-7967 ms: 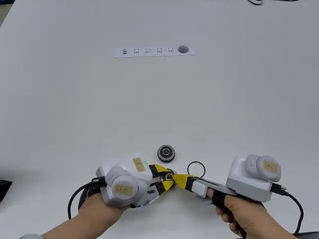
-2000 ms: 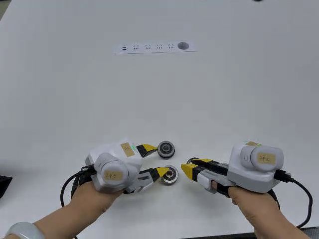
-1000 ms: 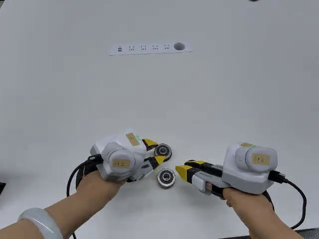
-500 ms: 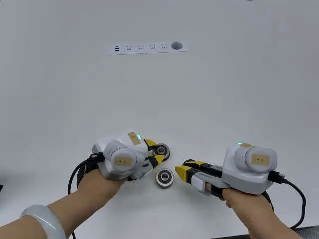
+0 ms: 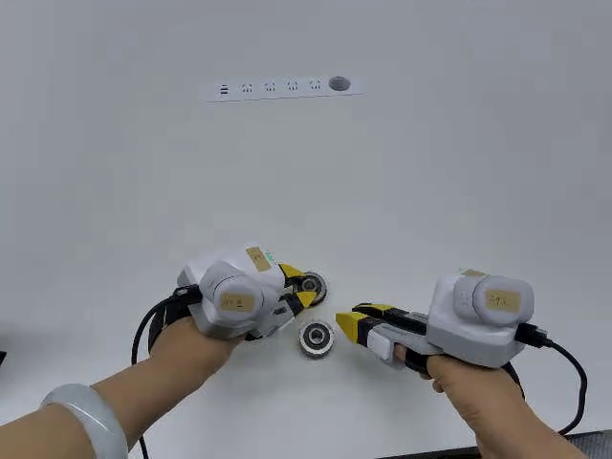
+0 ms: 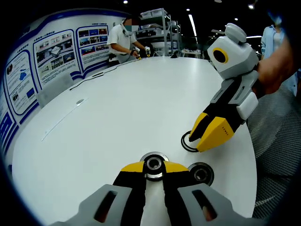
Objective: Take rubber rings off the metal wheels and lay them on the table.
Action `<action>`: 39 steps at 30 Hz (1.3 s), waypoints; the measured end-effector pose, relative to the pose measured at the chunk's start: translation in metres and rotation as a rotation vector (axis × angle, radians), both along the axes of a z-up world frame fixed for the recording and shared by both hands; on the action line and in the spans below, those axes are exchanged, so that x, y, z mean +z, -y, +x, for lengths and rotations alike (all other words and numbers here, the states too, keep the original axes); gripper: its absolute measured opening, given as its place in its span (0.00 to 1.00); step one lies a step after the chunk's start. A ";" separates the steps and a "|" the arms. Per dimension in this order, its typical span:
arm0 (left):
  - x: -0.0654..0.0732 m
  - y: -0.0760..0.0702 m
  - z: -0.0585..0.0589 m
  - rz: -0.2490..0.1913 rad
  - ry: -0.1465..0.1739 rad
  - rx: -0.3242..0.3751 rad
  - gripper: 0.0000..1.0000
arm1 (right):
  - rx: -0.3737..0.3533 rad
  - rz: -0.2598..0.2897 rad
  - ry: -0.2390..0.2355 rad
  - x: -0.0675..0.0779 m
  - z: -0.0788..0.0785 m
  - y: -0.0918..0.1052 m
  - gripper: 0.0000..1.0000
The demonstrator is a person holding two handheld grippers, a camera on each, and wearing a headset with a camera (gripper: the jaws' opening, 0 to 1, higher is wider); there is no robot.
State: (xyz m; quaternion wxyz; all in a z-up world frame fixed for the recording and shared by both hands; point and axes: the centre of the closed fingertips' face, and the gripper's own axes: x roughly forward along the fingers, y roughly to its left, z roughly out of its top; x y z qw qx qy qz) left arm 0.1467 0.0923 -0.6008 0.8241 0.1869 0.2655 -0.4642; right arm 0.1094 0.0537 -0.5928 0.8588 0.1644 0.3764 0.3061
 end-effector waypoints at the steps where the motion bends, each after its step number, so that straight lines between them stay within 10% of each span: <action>1: 0.000 0.000 0.000 -0.001 -0.001 0.001 0.14 | -0.002 0.003 0.000 0.000 0.001 0.000 0.18; 39: -0.001 0.000 0.000 -0.005 -0.001 -0.001 0.13 | -0.108 0.157 -0.140 -0.015 0.033 -0.017 0.18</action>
